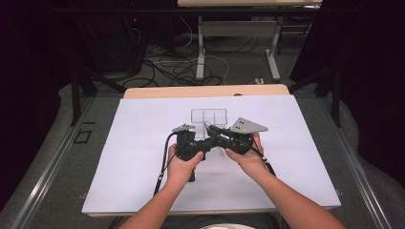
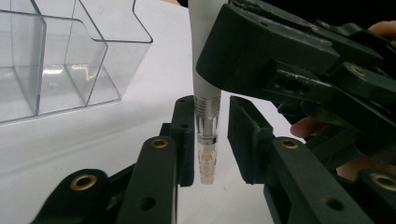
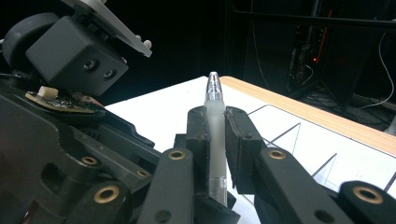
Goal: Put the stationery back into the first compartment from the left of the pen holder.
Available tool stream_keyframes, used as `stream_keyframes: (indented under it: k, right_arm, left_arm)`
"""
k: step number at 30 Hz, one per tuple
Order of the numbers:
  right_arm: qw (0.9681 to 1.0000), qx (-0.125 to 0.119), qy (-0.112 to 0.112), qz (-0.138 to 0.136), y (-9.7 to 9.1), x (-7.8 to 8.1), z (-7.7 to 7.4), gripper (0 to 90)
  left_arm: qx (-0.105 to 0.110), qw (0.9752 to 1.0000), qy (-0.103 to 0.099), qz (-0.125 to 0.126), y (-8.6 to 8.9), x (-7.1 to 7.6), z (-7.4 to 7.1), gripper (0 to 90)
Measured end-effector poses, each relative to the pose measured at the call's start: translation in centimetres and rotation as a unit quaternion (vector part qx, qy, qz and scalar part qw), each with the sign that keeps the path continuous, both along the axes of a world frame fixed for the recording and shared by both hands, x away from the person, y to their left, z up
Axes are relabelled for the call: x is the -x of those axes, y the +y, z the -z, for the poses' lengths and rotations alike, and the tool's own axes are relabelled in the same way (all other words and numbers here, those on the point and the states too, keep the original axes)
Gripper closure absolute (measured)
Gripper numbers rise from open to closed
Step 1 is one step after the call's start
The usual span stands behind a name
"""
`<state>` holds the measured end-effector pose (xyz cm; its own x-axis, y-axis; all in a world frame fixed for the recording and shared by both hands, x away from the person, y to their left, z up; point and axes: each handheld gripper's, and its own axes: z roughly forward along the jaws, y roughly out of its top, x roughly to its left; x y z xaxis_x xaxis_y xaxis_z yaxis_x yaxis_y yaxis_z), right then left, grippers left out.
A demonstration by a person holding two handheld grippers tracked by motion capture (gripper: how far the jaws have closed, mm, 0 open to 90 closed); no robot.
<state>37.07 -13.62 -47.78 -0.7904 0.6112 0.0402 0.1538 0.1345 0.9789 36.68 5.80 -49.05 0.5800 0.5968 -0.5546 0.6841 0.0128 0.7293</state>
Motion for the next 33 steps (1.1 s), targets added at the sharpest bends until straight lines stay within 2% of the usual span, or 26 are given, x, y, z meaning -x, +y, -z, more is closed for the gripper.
stream_keyframes:
  k: [7,13,21,23,29,33]
  right_arm:
    - [1.0000,-0.005,-0.001,0.001,0.09,0.10,0.03,80.7]
    - [1.0000,-0.002,-0.002,-0.001,0.16,0.10,0.11,80.7]
    - [1.0000,-0.002,-0.001,-0.001,0.18,0.08,0.16,80.4]
    - [1.0000,-0.004,0.005,0.002,0.18,0.10,0.13,79.7]
    - [0.9999,-0.002,0.015,0.002,0.20,-0.04,0.15,70.4]
    - [1.0000,-0.005,0.007,0.002,0.02,-0.12,0.03,62.8]
  left_arm:
    - [0.011,0.9997,0.019,-0.011,0.25,-0.07,-0.03,78.4]
    - [0.015,0.9994,0.029,-0.015,0.29,-0.09,0.02,78.6]
    - [0.009,0.9995,0.026,-0.015,0.30,-0.15,-0.02,79.1]
    - [0.009,0.9995,0.026,-0.013,0.32,-0.17,-0.03,79.1]
    - [0.007,0.9996,0.021,-0.017,0.51,-0.30,-0.11,79.2]
    - [0.004,0.9995,0.021,-0.022,0.90,-0.50,-0.16,79.2]
